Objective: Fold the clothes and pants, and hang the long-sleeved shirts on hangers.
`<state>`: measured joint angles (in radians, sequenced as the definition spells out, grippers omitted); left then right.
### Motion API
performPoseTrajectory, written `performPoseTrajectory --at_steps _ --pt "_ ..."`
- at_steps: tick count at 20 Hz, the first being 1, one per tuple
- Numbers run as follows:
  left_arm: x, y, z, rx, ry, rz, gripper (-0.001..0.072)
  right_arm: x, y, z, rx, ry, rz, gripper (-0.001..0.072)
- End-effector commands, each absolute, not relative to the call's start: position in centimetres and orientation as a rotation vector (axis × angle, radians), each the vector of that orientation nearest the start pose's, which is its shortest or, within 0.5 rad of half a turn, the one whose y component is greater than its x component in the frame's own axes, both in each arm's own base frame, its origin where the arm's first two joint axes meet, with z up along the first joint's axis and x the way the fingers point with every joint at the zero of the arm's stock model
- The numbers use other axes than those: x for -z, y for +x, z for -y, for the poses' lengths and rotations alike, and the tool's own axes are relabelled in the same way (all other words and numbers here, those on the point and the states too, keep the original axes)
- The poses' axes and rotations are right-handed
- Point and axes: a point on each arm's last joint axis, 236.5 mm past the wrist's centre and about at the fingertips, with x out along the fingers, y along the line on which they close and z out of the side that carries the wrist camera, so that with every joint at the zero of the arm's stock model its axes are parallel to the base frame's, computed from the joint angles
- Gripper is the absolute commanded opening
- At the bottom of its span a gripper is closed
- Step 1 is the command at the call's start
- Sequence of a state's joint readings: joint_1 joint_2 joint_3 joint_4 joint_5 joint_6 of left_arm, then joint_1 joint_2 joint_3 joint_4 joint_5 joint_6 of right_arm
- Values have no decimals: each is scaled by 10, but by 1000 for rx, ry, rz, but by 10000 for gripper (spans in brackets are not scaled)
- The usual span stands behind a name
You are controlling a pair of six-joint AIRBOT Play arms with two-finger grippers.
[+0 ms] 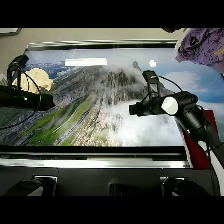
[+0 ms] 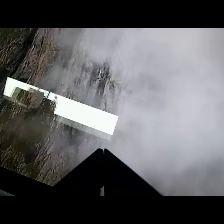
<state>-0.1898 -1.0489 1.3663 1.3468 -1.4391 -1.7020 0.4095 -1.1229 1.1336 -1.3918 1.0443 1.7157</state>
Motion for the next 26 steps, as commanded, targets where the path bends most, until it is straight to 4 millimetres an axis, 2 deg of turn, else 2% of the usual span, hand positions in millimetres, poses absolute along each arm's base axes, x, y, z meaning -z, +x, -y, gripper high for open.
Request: performPoseTrajectory --at_steps 1,7,8,9,10,12,13,14,17,21,23,26 --pt "-151 324 116 277 -159 -1152 18 -73 347 -191 -390 77 -1082 26" --pt "-152 327 116 277 -161 -1140 23 -74 348 -191 -390 78 -1081 26" --pt "-156 336 117 276 -170 -1099 89 -74 348 -191 -390 78 -1081 26" --pt "-160 342 118 277 -176 -1069 203 -74 348 -191 -390 78 -1080 26" --pt "-160 343 117 272 -173 -1063 268 -74 348 -191 -390 79 -1079 26" --pt "-157 349 103 216 -151 -1057 268 -74 348 -191 -390 78 -1079 26" --pt "-154 355 87 113 -178 -1051 386 -74 348 -191 -390 78 -1078 26" --pt "-151 362 66 2 -191 -1043 708 -74 348 -191 -390 78 -1079 26" --pt "-139 399 -10 -222 -152 -975 710 -74 348 -191 -390 78 -1078 26" --pt "-80 445 -117 -439 -255 -1006 709 -74 349 -191 -390 79 -1075 26" --pt "-53 473 -156 -483 -279 -965 710 -74 349 -192 -390 80 -1074 26" --pt "-21 519 -192 -490 -278 -865 709 -74 349 -191 -390 79 -1075 26"
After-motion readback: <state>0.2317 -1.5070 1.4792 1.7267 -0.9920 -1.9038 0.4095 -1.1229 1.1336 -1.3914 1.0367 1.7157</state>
